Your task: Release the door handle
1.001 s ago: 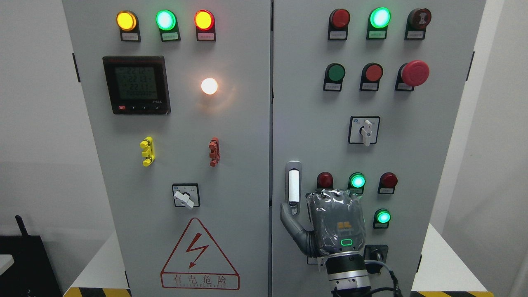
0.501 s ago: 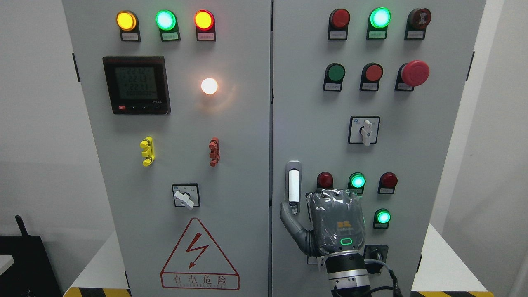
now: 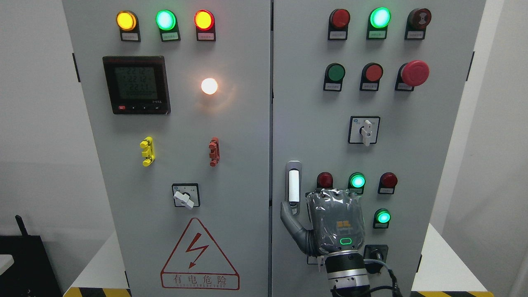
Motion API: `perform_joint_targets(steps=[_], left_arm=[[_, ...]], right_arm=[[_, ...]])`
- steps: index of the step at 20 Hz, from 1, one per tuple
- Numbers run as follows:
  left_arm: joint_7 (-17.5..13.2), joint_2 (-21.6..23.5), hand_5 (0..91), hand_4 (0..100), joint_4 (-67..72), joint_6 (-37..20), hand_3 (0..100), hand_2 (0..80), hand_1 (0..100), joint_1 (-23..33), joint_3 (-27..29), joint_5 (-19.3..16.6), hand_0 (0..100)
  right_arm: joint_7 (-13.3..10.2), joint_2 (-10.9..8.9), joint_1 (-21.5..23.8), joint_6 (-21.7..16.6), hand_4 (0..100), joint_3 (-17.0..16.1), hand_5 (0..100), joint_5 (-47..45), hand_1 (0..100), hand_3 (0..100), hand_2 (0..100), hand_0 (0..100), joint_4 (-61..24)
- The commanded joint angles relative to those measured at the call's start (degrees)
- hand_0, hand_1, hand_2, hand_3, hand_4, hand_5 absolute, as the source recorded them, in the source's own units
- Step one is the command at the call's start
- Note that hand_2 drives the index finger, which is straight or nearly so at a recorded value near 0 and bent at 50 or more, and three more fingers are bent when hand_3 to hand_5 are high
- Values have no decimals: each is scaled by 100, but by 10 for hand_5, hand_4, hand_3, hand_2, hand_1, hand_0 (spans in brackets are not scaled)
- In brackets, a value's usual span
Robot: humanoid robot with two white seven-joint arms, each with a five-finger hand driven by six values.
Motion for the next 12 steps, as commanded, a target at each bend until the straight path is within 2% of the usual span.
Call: perform_joint_targets(steps=[1,12], left_arm=[[5,0,0,0,-176,-2,0,0,389,176,0,0,120],[5,0,0,0,-176,-2,0,0,389,176,0,0,120]], right_arm=[[0,15,5,20,1000,-2,948,0,0,1000,1000,419,12],[0,23,22,90,1000,-2,948,-9,0,1000,1000,432,3]])
